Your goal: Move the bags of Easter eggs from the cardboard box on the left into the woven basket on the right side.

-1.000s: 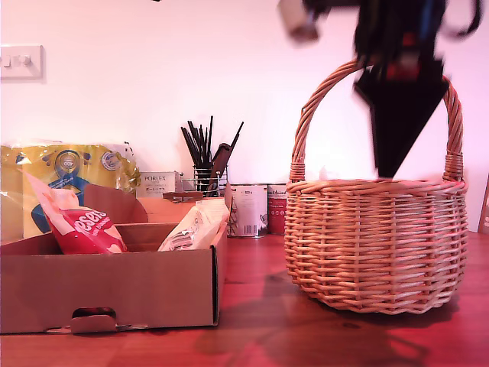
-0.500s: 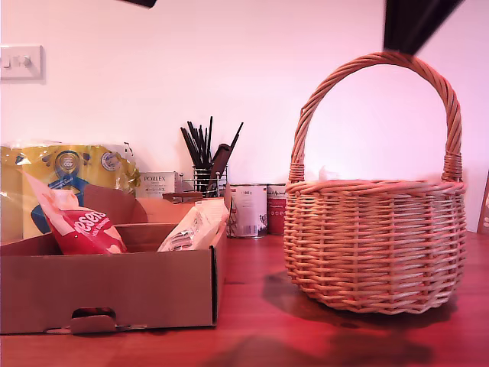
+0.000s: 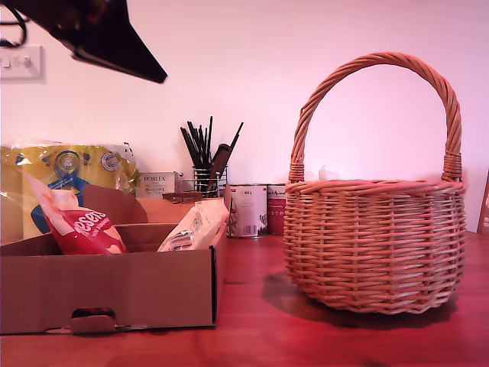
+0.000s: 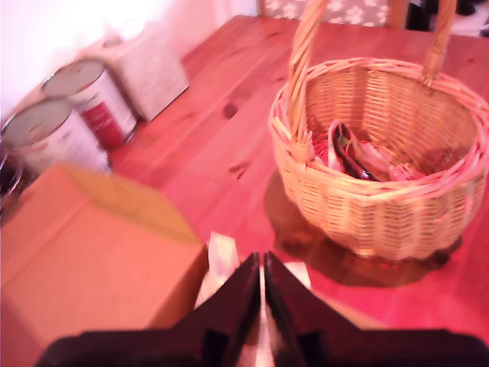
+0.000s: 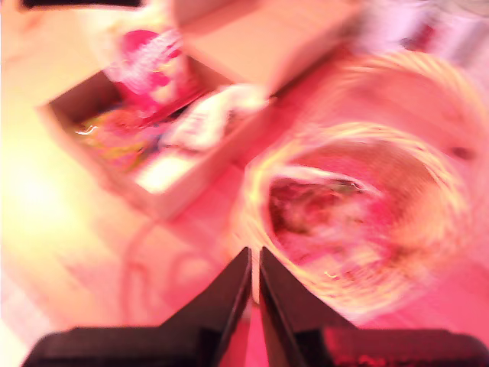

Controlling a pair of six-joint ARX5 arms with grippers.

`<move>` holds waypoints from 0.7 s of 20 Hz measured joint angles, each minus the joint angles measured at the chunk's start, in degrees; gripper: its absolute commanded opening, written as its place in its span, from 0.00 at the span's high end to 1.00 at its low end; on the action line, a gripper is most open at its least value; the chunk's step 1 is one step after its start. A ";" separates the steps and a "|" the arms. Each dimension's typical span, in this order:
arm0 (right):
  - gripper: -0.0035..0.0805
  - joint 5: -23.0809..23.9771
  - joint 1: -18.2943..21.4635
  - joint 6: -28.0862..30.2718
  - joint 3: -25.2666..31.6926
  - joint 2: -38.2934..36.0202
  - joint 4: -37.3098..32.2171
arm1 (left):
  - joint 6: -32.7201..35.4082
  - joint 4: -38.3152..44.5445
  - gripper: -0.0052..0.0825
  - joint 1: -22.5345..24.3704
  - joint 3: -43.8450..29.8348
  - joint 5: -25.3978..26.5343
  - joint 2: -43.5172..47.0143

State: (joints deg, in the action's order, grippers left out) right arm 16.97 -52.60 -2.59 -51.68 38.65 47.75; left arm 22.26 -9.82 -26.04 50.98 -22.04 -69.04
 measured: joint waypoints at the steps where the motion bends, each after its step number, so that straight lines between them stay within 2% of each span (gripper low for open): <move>1: 0.97 0.09 0.00 -0.15 2.71 -3.08 0.02 | 1.22 0.85 0.85 0.02 0.00 0.02 -1.60; 2: 0.97 0.07 0.00 -0.20 4.90 -5.51 0.55 | 4.35 1.25 0.68 0.11 0.00 0.04 -3.39; 3: 0.97 0.09 0.00 -0.20 6.36 -7.76 1.53 | 6.19 1.40 0.41 0.20 0.00 0.09 -5.51; 4: 0.97 0.07 0.00 -0.22 6.86 -9.44 2.29 | 9.97 1.77 0.21 0.17 0.00 1.09 -7.63; 5: 0.97 0.09 0.00 -0.22 6.91 -10.43 2.71 | 15.41 2.64 0.10 0.15 0.00 2.67 -9.44; 6: 0.97 0.09 0.00 -0.22 6.91 -10.82 3.02 | 17.05 3.72 0.06 -0.11 -0.02 4.61 -10.69; 7: 0.97 0.09 0.00 -0.22 6.91 -10.75 3.23 | 17.35 4.70 0.06 -0.22 -0.02 5.97 -11.47; 10: 0.97 0.09 0.00 0.04 6.91 -10.43 3.28 | 17.07 5.18 0.06 -0.28 -0.02 6.69 -13.07; 14: 0.97 0.09 0.00 1.11 6.91 -10.43 2.75 | 12.13 5.40 0.06 -0.42 -0.02 6.56 -18.25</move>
State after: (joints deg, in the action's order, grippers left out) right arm 17.06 -52.60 -1.48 -44.77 28.23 50.50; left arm 34.39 -4.43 -26.46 50.96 -15.49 -87.29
